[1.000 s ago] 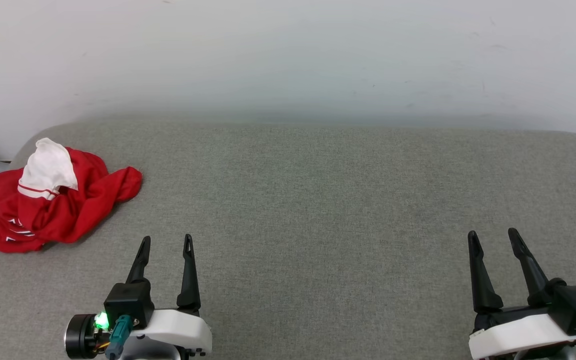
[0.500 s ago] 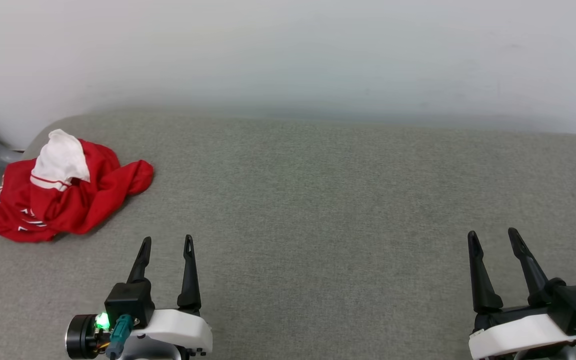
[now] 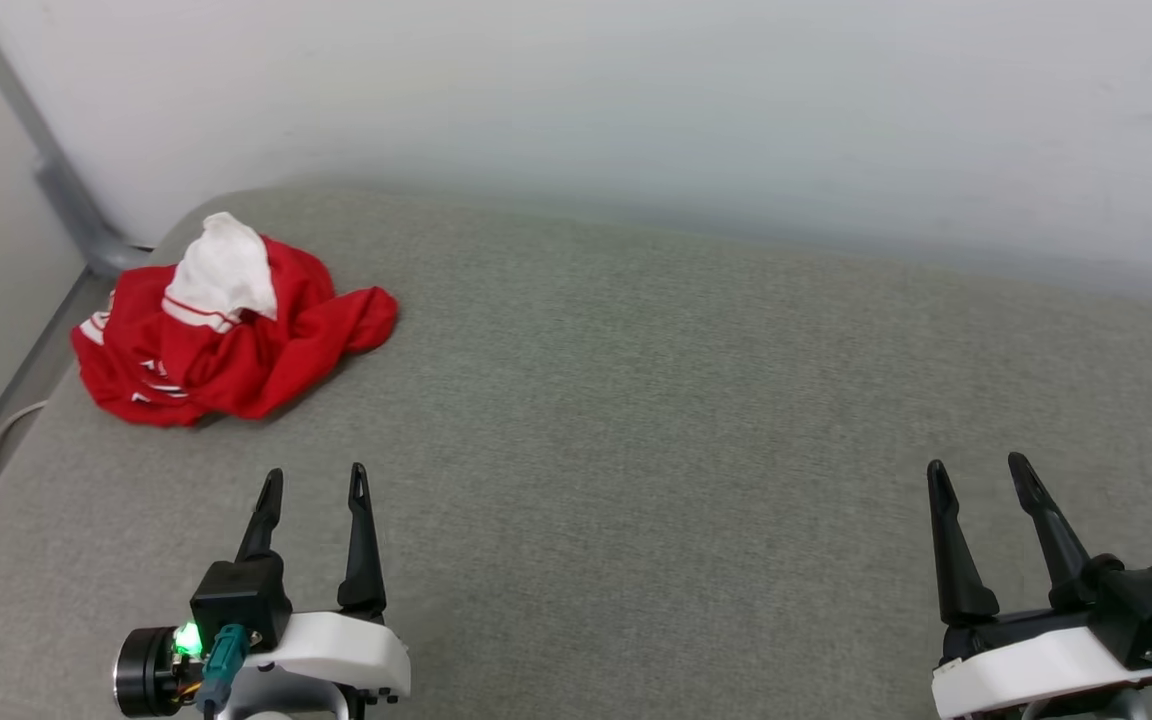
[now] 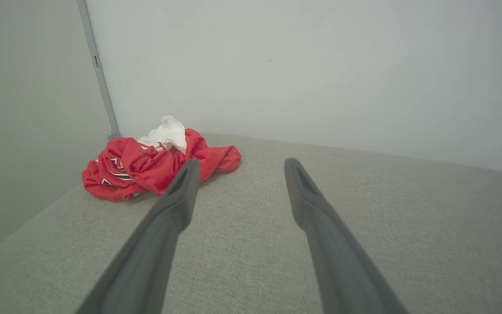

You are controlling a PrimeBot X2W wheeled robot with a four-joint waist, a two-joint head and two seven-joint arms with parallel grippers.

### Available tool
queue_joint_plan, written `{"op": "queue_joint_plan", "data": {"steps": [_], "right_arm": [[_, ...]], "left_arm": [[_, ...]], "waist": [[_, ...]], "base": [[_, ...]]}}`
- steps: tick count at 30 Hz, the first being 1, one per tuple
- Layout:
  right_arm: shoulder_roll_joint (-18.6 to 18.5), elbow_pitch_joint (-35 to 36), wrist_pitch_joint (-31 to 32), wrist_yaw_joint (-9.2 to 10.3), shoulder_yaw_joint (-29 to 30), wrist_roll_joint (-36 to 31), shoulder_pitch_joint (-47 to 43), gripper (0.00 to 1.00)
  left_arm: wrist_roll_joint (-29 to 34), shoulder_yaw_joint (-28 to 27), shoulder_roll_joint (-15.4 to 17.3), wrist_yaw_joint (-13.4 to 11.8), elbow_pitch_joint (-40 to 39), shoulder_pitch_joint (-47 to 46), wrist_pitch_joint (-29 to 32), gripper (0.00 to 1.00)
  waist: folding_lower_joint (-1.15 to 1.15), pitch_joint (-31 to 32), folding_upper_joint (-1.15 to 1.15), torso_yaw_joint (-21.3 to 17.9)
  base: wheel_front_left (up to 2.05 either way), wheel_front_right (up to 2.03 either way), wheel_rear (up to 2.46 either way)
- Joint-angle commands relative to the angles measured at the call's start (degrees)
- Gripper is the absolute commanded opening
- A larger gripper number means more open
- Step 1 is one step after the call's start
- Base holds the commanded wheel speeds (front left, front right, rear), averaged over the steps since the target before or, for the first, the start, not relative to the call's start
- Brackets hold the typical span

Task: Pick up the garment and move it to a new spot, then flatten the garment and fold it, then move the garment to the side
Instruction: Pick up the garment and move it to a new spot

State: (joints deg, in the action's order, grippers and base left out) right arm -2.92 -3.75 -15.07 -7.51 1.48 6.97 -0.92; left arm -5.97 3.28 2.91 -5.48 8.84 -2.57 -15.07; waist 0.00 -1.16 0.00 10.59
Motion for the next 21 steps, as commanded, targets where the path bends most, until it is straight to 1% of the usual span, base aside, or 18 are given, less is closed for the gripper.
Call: {"op": "queue_joint_plan", "data": {"steps": [1,12,21], "right_arm": [[0.1,0.3,-0.2,0.04,0.0,-0.3,0.2,1.0],[0.1,0.5,-0.2,0.04,-0.4,-0.5,0.1,1.0],[0.1,0.6,-0.2,0.04,-0.6,-0.8,-0.1,1.0]], "left_arm": [[-0.1,-0.2,0.0,0.1,0.0,-0.3,-0.2,1.0],[-0.2,-1.1,0.0,0.1,-0.1,-0.1,-0.2,1.0],[-0.7,-1.7,0.0,0.0,-0.1,0.2,-0.2,1.0]], "waist": [[0.0,-0.1,0.0,1.4],[0.0,-0.2,0.0,8.2],[0.0,-0.3,0.0,12.9]], "base": [[0.0,0.0,0.0],[0.0,0.0,0.0],[0.0,0.0,0.0]]}}
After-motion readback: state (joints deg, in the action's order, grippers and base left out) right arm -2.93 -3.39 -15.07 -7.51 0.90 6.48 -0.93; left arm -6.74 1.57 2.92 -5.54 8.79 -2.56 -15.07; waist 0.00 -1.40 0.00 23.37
